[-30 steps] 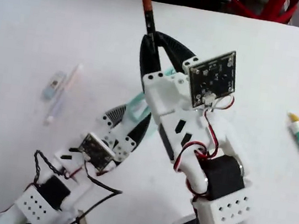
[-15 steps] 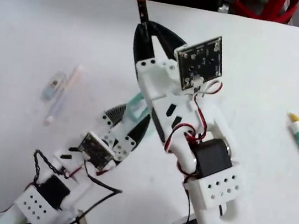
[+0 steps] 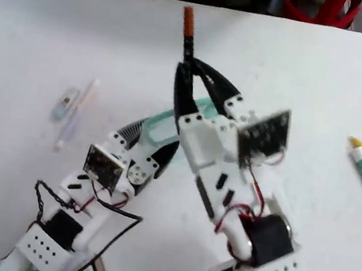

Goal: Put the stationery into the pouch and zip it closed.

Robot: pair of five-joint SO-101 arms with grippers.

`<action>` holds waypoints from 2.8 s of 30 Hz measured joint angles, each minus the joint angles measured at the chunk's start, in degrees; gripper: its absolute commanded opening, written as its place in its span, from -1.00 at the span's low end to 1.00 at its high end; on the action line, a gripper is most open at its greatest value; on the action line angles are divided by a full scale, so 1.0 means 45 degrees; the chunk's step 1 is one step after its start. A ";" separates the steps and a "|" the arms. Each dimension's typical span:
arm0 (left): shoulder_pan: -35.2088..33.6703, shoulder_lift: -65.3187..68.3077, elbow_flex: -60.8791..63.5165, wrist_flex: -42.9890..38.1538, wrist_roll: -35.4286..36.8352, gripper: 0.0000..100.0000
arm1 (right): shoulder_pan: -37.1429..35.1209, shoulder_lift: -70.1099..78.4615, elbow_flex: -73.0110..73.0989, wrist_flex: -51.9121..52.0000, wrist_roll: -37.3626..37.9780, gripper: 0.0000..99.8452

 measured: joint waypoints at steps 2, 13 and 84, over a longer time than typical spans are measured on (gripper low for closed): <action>-0.0254 -0.0020 -0.0039 0.0000 0.0000 -0.66 | -0.0039 -0.0664 0.0274 0.0645 0.0020 -0.97; -0.0371 0.0000 -0.0039 0.0000 0.0078 -0.66 | -0.0059 -0.1270 0.0508 0.1661 0.0020 -0.97; -0.0410 0.0000 -0.0039 0.0000 -0.0410 -0.78 | 1.5629 2.6061 -2.0200 1.1897 0.9573 -0.96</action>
